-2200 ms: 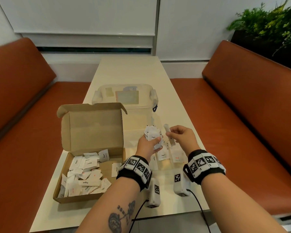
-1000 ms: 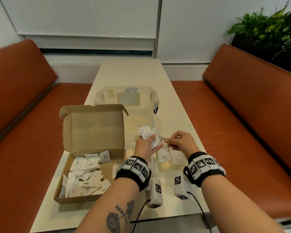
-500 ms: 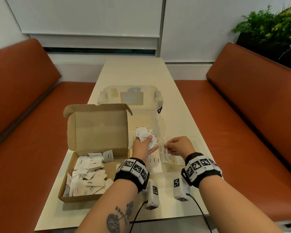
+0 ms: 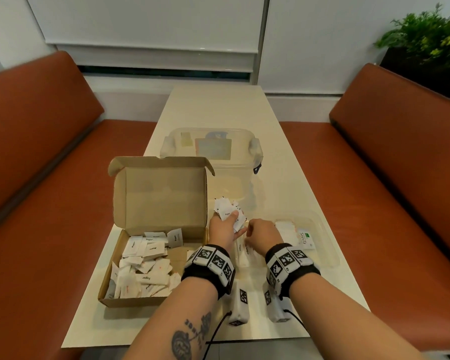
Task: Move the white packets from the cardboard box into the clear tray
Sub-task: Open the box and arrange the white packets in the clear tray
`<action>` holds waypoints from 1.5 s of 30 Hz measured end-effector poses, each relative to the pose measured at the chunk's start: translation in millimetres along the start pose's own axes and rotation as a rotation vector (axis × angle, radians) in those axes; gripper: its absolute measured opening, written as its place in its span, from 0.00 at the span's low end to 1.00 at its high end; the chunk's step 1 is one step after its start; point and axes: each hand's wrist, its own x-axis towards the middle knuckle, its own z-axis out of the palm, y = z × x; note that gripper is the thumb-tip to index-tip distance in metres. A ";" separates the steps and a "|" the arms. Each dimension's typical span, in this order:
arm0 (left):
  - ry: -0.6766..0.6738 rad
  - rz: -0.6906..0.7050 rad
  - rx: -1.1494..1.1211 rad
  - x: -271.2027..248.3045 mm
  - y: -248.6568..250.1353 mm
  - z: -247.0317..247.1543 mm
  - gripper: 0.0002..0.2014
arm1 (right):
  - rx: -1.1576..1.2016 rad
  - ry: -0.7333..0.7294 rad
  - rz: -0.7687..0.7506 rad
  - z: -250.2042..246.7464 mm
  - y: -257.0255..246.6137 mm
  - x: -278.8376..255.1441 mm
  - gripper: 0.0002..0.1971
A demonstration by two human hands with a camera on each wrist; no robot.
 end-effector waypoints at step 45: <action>-0.072 -0.017 0.151 -1.9 6.8 1.4 0.16 | -0.032 0.215 -0.126 -13.7 18.0 -0.6 0.14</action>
